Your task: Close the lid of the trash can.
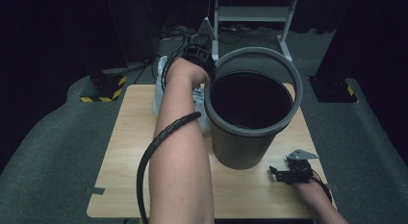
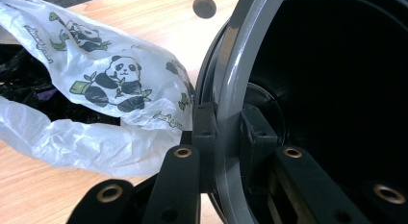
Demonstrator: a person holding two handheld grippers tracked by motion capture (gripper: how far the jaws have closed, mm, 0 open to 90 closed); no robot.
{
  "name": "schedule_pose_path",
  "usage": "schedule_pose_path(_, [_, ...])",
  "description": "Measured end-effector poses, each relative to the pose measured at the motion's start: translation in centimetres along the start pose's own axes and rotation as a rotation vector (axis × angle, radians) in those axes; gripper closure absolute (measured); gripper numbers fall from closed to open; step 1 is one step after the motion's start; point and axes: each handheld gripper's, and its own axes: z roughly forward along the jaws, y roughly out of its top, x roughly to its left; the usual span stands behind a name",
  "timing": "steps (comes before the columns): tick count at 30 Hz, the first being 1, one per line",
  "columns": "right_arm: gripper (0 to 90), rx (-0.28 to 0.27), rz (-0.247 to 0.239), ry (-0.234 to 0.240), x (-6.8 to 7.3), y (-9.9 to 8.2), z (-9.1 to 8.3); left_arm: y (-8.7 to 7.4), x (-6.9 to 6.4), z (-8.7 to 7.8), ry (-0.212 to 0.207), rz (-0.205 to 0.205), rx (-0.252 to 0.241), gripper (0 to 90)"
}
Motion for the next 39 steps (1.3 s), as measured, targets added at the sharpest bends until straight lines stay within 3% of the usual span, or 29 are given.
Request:
schedule_pose_path(27, [13.4, 0.000, -0.003, 0.001, 0.0, 0.0, 0.0, -0.7, -0.2, 2.1, 0.081, 0.027, 0.016, 76.9])
schedule_pose_path(39, [13.2, 0.001, -0.004, 0.002, 0.0, 0.0, 0.0, -0.9, -0.2, 2.5, 0.076, 0.030, 0.007, 76.7])
